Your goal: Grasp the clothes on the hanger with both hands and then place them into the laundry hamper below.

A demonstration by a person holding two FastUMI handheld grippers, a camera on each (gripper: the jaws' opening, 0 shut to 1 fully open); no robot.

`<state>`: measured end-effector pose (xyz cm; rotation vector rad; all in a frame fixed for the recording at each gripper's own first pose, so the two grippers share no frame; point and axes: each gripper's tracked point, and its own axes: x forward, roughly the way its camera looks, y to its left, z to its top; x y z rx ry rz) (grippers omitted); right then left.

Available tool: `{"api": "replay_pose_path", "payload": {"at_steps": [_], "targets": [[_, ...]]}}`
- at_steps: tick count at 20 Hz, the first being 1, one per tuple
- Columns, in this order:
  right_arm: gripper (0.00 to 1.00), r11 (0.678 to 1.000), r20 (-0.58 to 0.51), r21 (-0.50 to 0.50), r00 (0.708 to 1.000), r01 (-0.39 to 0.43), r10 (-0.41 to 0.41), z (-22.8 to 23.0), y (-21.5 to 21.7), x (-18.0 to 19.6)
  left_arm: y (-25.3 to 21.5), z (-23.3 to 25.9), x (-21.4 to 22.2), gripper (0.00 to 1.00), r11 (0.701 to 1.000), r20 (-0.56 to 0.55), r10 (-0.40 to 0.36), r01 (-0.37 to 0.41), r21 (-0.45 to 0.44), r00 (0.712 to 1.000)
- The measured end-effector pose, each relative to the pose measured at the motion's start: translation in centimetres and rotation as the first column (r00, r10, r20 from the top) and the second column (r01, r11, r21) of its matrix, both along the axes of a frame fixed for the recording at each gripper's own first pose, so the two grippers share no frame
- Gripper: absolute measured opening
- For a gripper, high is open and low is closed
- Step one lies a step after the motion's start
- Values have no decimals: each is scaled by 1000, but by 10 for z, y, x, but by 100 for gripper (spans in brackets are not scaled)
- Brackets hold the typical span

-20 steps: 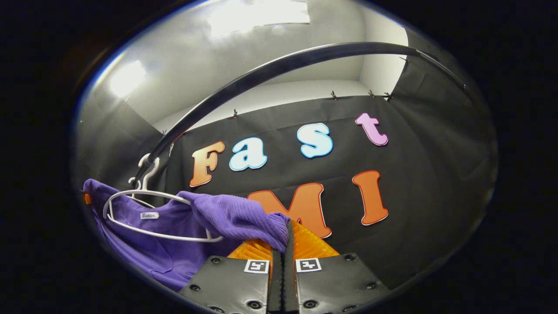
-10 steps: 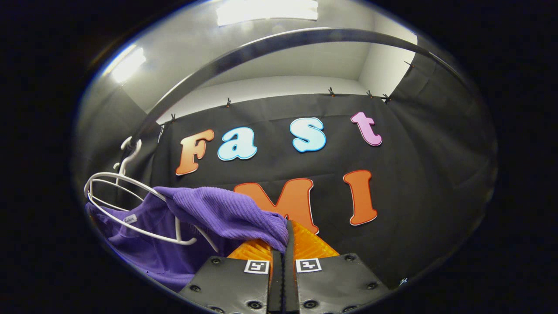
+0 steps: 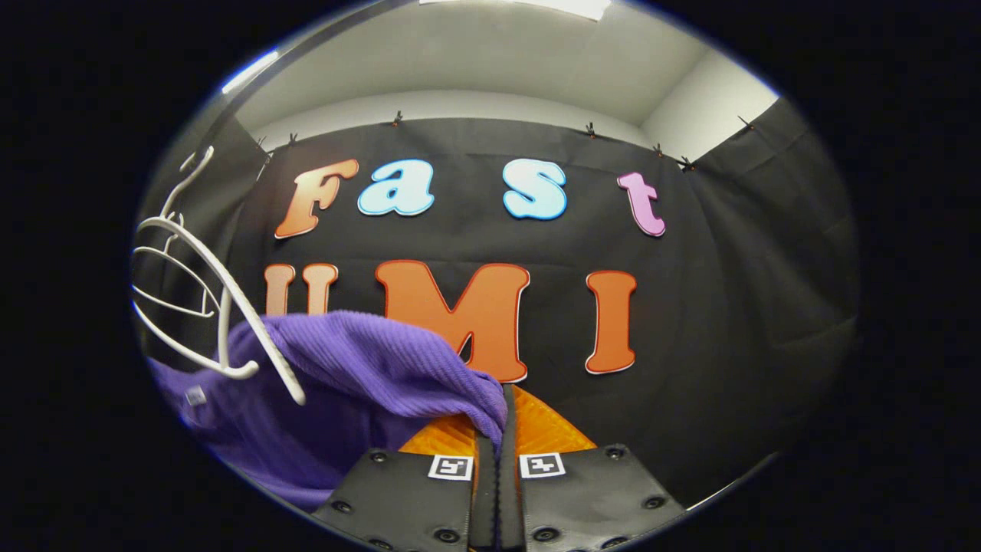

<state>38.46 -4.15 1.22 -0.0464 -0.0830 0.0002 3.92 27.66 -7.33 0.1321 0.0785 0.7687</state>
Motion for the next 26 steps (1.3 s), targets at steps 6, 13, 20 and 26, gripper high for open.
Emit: {"api": "replay_pose_path", "payload": {"at_steps": [6, 13, 20, 26], "targets": [[9, 1000, -13, -5, 1000, -6, 6, -4, -14, -23, -13, -1, 6, 4, 999, -4, -45, 45, -4, 999], [9, 991, 11, -75, 993, -114, 115, 16, 6, -74, -54, 14, 21, 7, 980, -37, -197, 197, 22, 980], [3, 958, -169, -100, 954, -267, 248, -62, 66, -110, -159, -45, 62, 7, 880, -147, -476, 470, -74, 867], [6, 954, -366, -45, 893, -297, 261, -150, 86, -131, -223, -106, 77, 7, 771, -197, -633, 586, -250, 748]]}}
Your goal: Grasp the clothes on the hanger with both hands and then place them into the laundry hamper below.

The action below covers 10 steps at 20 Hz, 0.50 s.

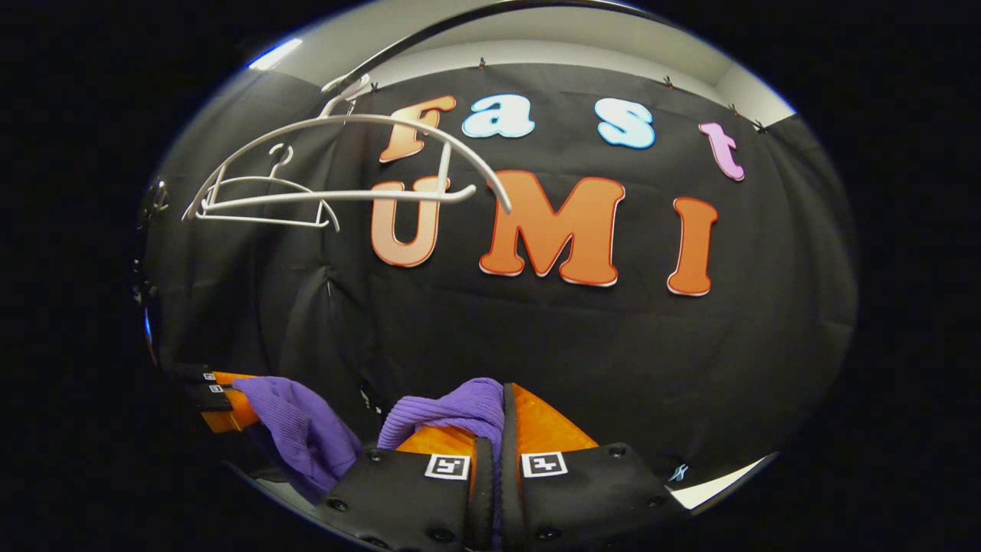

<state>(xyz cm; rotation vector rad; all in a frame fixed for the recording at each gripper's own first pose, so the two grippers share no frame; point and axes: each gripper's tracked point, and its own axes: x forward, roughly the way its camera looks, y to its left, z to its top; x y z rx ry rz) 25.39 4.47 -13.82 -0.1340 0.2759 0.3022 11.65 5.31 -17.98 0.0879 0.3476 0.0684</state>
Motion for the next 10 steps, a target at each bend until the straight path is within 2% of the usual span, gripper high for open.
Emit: {"api": "replay_pose_path", "payload": {"at_steps": [1, 2, 4, 7, 10], "targets": [[11, 1000, -41, 16, 999, 7, -6, -15, 2, -7, -11, -15, 0, 7, 998, -34, -20, 18, -55, 999], [11, 999, -94, 38, 996, 12, -8, -35, 5, -11, -23, -35, 0, 7, 992, -76, -40, 30, -122, 996], [12, 998, -215, 43, 976, 36, -26, -81, 2, -22, -41, -78, -10, 7, 976, -197, -26, -18, -216, 980], [11, 997, -354, -2, 933, 73, -69, -143, -10, -40, -57, -136, -33, 8, 953, -392, -9, -111, -282, 920], [12, 996, -494, -11, 865, 90, -83, -200, -18, -71, -72, -170, -57, 7, 942, -508, -18, -157, -298, 861]]}}
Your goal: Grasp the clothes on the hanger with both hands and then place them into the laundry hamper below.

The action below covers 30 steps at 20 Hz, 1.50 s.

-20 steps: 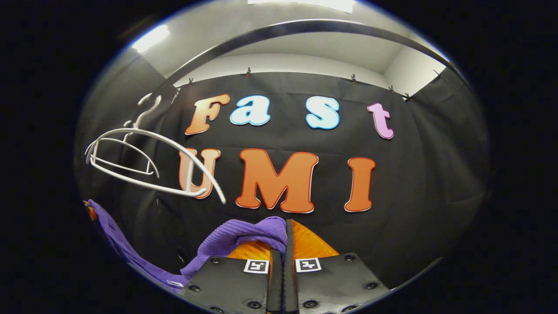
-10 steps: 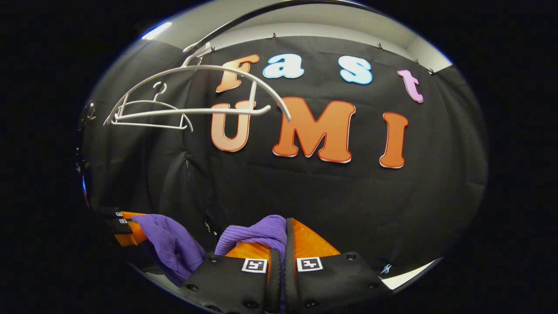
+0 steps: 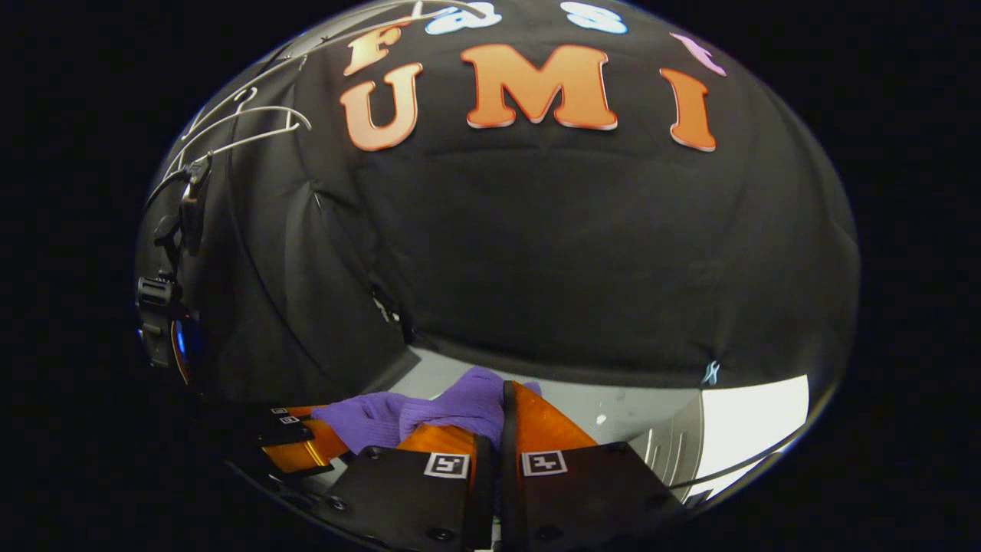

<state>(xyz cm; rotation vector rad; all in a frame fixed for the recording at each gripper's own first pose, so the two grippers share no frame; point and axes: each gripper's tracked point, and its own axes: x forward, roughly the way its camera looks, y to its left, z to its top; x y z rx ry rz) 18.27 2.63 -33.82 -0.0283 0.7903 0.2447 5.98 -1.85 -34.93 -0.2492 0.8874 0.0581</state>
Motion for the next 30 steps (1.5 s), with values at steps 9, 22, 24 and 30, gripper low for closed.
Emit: {"api": "replay_pose_path", "payload": {"at_steps": [9, 22, 24, 30], "targets": [[12, 999, -234, -25, 971, 43, -48, -67, -15, -46, -17, -29, -38, 13, 1000, -193, 4, 0, 20, 981], [98, 997, -323, -28, 944, 68, -73, -89, -14, -63, 15, -34, -58, 99, 991, -253, 90, -60, 123, 963], [98, 997, -316, -30, 946, 66, -72, -85, -13, -65, 8, -32, -60, 98, 994, -246, 75, -52, 96, 966], [98, 998, -253, -38, 965, 54, -62, -64, -11, -62, 19, -17, -47, 98, 988, -154, 73, -51, 143, 985]]}}
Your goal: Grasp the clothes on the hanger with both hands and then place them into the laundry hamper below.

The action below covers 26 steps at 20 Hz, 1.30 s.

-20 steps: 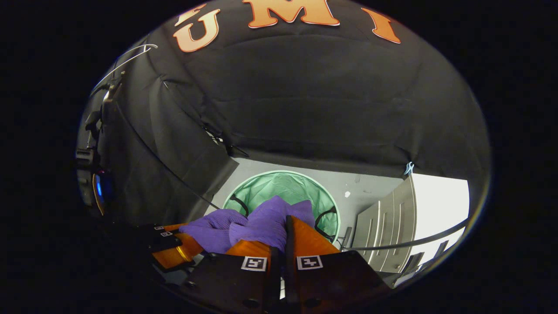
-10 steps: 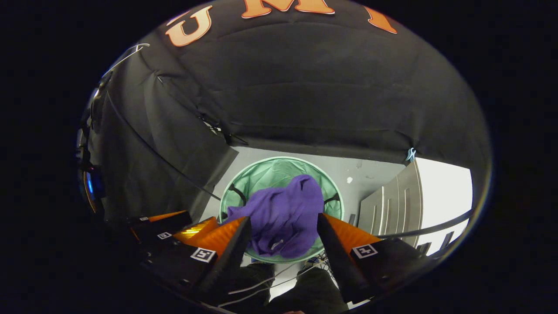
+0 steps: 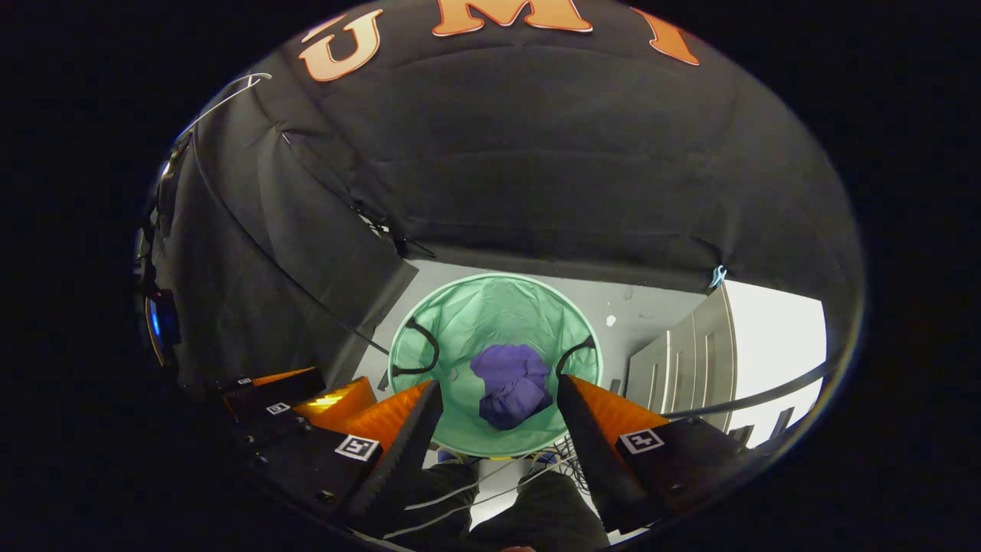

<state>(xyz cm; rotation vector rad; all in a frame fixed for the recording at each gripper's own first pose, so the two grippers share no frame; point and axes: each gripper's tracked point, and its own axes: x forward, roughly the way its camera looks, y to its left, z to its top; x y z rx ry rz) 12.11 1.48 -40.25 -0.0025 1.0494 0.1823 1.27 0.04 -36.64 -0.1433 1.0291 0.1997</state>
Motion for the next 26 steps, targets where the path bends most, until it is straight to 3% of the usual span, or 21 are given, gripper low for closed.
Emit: {"api": "replay_pose_path", "payload": {"at_steps": [7, 12, 16, 19, 20, 21, 26], "targets": [[98, 1000, 247, 9, 969, -12, 9, 93, 3, 31, 9, 76, 29, 98, 999, 207, -1, -6, 36, 978], [98, 996, 418, 81, 907, 24, -56, 181, 1, 55, 9, 160, 59, 97, 997, 394, -33, 4, 76, 919], [98, 999, 571, 42, 820, 18, -39, 254, -8, 67, 13, 235, 69, 97, 994, 545, -43, -21, 110, 838], [98, 998, 666, 70, 744, 7, -52, 309, -5, 68, 7, 288, 81, 95, 993, 661, -59, -24, 115, 748], [98, 996, 689, 88, 722, -1, -60, 324, -7, 67, 6, 304, 85, 95, 994, 688, -63, -20, 112, 723], [89, 995, 707, 103, 704, -8, -67, 339, -7, 66, 6, 321, 87, 95, 994, 710, -65, -20, 110, 701], [88, 994, 794, 104, 604, -19, -72, 398, -19, 57, 6, 387, 79, 92, 990, 798, -75, -53, 133, 598]]}}
